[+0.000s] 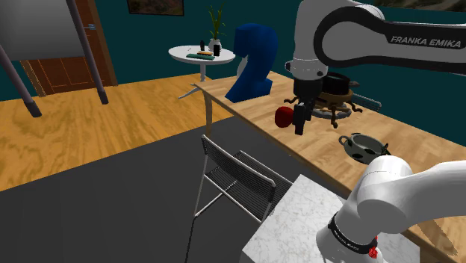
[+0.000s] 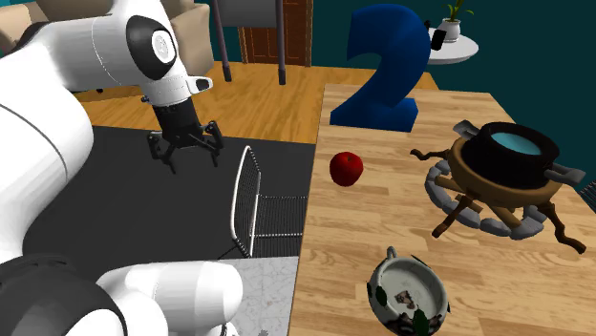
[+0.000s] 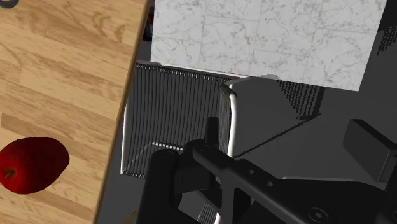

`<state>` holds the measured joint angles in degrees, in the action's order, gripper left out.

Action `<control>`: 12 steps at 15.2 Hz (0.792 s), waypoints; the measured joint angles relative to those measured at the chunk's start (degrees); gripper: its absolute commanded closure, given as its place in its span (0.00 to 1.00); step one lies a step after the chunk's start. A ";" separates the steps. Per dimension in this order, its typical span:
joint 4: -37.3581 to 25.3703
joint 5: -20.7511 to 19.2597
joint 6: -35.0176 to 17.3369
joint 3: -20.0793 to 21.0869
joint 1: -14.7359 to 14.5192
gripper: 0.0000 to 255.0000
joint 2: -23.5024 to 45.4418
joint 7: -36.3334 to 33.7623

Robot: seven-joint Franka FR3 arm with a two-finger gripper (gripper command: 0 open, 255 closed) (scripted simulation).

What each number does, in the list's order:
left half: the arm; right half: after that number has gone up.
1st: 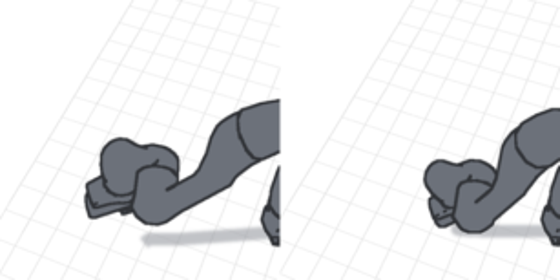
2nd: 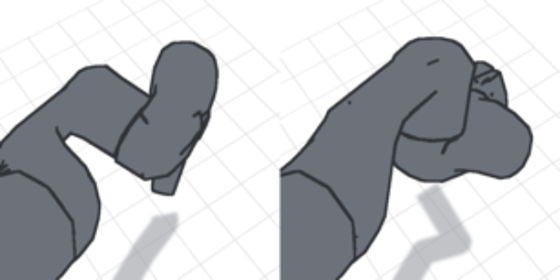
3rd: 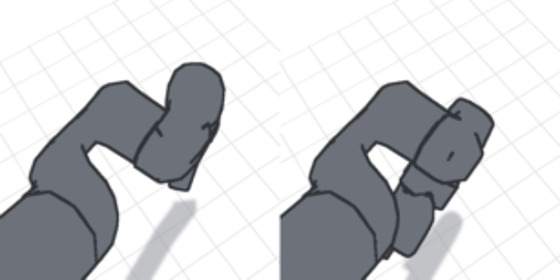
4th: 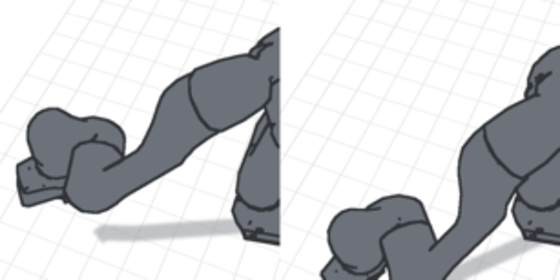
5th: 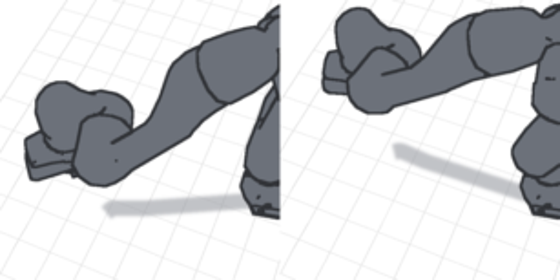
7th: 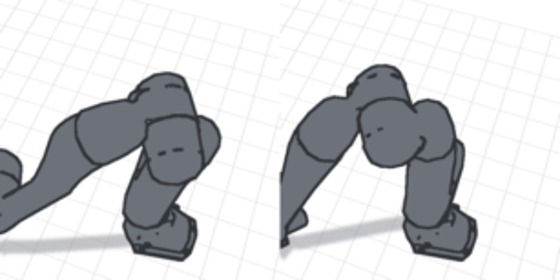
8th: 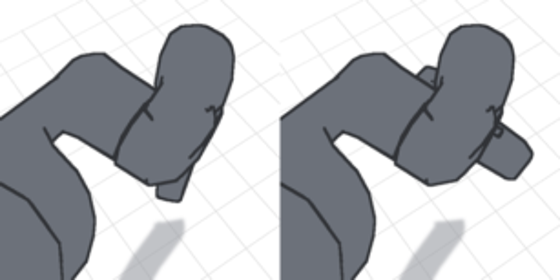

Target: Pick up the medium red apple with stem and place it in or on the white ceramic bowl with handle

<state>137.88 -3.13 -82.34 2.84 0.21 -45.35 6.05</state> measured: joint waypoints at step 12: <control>5.42 -8.51 -17.35 -14.14 4.30 0.00 1.62 13.20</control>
<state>143.30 -11.64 -99.69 -11.30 4.51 -43.73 19.25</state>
